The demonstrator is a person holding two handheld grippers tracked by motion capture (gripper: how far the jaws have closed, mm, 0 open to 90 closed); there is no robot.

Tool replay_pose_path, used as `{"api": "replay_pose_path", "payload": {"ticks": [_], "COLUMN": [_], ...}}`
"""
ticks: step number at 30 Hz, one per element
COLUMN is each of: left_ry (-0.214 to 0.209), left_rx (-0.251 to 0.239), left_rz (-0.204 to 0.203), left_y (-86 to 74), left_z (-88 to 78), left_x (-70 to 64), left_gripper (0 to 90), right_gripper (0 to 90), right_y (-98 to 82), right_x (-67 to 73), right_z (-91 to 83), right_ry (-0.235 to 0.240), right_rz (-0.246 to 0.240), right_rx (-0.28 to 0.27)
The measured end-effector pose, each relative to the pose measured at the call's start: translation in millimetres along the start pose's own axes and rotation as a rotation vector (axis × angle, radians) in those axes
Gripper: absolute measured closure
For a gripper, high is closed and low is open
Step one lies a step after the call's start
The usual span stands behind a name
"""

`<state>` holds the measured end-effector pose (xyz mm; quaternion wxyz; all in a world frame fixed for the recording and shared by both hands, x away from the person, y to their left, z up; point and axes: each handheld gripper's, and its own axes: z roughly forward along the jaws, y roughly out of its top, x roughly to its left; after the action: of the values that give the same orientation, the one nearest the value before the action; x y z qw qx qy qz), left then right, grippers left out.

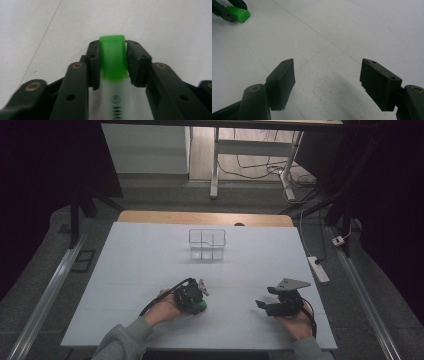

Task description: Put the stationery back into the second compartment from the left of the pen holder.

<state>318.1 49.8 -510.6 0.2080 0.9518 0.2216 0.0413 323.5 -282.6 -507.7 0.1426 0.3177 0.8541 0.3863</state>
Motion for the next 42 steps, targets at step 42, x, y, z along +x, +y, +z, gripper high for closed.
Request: {"api": "replay_pose_path", "payload": {"ticks": [42], "left_ry": [0.043], "left_rx": [-0.235], "left_rz": [-0.081], "left_y": [-22.4], "left_z": [-50.8], "left_x": [29.7], "left_gripper": [66.4], "right_gripper": [28.6], "right_y": [-0.2], "right_x": [-0.2], "right_z": [-1.5], "right_ry": [-0.010], "right_rz": [-0.006], "right_rx": [-0.012]}}
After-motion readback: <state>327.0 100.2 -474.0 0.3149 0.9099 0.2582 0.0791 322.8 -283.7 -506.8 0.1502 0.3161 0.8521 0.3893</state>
